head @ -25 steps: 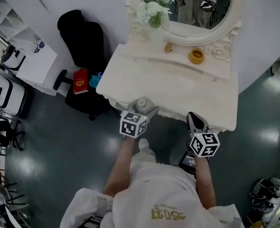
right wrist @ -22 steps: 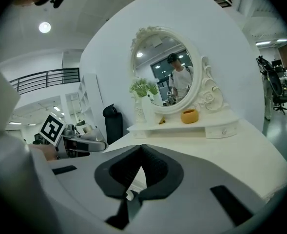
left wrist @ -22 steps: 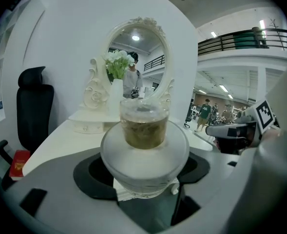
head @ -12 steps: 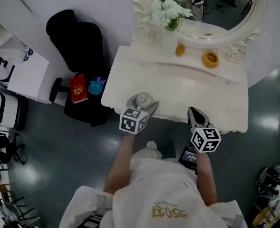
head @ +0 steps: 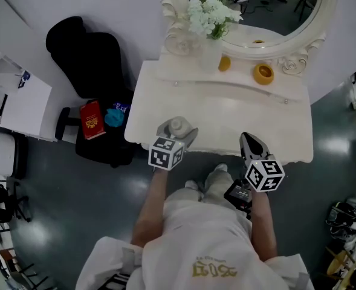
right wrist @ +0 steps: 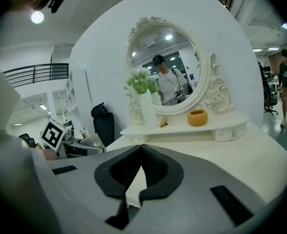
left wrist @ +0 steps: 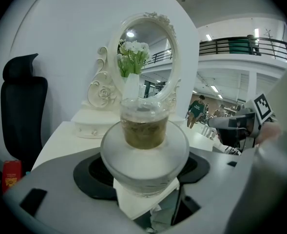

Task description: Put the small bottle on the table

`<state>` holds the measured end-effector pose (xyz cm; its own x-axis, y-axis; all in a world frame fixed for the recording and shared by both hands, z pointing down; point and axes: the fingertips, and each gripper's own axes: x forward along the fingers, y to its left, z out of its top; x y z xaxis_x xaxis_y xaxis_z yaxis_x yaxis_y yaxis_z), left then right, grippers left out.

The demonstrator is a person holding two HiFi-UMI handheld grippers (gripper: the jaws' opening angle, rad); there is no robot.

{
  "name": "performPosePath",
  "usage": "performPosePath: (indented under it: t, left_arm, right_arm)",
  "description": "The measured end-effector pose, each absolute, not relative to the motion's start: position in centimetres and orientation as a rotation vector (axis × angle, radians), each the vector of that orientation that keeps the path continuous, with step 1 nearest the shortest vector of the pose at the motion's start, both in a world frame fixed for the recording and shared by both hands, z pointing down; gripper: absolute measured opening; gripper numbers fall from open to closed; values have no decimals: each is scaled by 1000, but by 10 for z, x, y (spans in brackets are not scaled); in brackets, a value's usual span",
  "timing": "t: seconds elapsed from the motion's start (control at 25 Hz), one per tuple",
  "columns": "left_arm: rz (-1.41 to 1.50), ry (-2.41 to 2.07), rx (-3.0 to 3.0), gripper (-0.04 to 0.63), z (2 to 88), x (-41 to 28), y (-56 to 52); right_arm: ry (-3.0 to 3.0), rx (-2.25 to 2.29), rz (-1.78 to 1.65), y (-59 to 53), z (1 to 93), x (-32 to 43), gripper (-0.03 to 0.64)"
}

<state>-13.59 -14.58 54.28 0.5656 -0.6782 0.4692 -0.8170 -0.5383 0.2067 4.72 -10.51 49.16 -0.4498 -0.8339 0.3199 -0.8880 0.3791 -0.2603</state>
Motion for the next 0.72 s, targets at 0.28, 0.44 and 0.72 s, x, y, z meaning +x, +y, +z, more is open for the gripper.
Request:
performPosePath:
  t: [0.28,0.44,0.72]
  left_arm:
    - [474,-1211,2408,350,542,-133,-159]
    - [481,-1220,2402,350,545,-134,-169]
    - [568,-1209,2369,350,568,-134,-182]
  right_arm:
    - [-2499,1536,624,-116,504,42,13]
    - [-2497,1527,631,-127,507,43,12]
    - [-2481,1471,657,-144,525,39,12]
